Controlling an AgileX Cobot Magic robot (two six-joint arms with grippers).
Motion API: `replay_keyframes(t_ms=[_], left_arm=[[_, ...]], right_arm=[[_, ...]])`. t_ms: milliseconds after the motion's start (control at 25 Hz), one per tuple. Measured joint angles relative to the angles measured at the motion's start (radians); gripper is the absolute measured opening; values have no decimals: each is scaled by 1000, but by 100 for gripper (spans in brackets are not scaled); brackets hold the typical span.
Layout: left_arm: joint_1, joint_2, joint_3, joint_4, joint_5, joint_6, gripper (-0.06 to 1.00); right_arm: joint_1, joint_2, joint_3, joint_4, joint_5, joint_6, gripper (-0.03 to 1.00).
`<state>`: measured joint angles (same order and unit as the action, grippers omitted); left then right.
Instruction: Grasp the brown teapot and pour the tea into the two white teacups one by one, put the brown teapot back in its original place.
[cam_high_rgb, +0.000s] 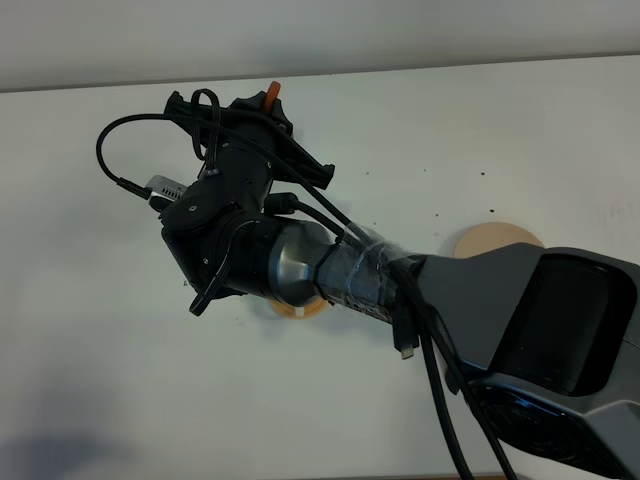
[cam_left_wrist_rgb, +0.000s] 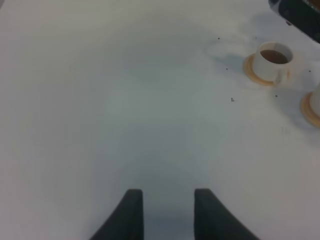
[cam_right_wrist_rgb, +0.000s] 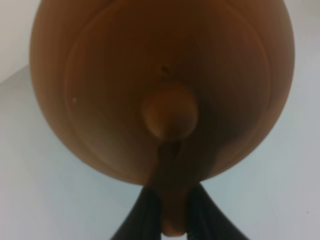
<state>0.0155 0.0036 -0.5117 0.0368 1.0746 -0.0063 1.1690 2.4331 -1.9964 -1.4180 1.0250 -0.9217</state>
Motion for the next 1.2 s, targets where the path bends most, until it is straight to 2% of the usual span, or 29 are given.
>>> replay_keyframes(t_ms=[280, 520, 800, 1000, 1200], left_arm=[[0, 0, 0, 0, 0, -1, 25], [0, 0, 0, 0, 0, -2, 25], [0, 0, 0, 0, 0, -2, 25], [0, 0, 0, 0, 0, -2, 25], [0, 0, 0, 0, 0, -2, 25]], right_arm=[[0, 0, 0, 26, 1, -7, 9], [0, 0, 0, 146, -7, -5, 9], [-26, -1, 0, 227, -17, 71, 9], [-59, -42, -1, 350, -5, 114, 9], [-107, -91, -50, 554, 33, 110, 9]])
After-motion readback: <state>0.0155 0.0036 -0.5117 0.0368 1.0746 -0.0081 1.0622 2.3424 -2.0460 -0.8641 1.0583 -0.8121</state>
